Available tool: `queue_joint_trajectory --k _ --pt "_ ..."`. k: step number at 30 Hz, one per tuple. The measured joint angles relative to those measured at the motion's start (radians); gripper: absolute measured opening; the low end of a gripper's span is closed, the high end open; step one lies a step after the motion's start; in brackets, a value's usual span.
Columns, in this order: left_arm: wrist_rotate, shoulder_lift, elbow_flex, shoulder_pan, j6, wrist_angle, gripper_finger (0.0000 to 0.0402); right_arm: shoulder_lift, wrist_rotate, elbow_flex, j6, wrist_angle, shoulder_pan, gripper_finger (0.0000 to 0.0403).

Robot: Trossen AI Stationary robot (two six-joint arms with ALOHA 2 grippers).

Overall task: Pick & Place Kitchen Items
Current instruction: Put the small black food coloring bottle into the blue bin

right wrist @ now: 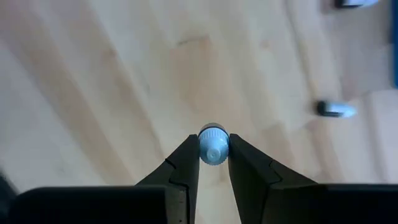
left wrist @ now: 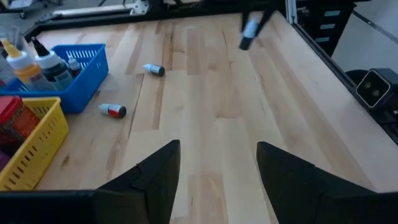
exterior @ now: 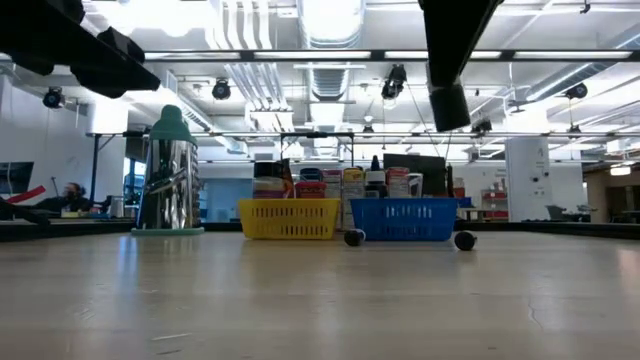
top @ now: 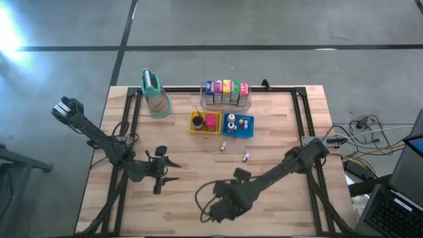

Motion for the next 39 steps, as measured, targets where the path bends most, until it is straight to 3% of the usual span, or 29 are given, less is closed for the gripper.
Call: queue_joint_trajectory --k 5,11,16,22,28,34,39 --pt "-0.001 -0.002 0.008 0.005 0.023 0.007 0.0218 -0.129 0.039 -0.156 -0.015 -0.004 -0.046 0.0063" --pt "0.0 -0.002 0.008 0.005 0.023 0.008 0.0218 -0.394 0.138 -0.5 0.078 0.062 -0.082 0.0064" --pt "0.0 -0.002 0.008 0.012 0.024 0.011 0.0218 -0.668 0.248 -0.836 0.087 0.333 -0.134 0.0064" --pt "0.0 -0.002 0.008 0.04 0.081 0.058 0.0218 -0.922 0.287 -1.147 -0.099 0.682 -0.291 0.0064" --pt "-0.006 -0.004 0.008 0.084 0.138 0.067 0.0218 -1.086 0.285 -1.285 -0.279 0.864 -0.422 0.0066" --pt "-0.011 -0.019 0.008 0.155 0.153 0.068 0.0218 -1.158 0.278 -1.315 -0.311 0.868 -0.471 0.0064" --pt "0.129 -0.034 0.008 0.28 0.178 0.067 0.0218 -1.15 0.275 -1.299 -0.347 0.867 -0.496 0.0071"
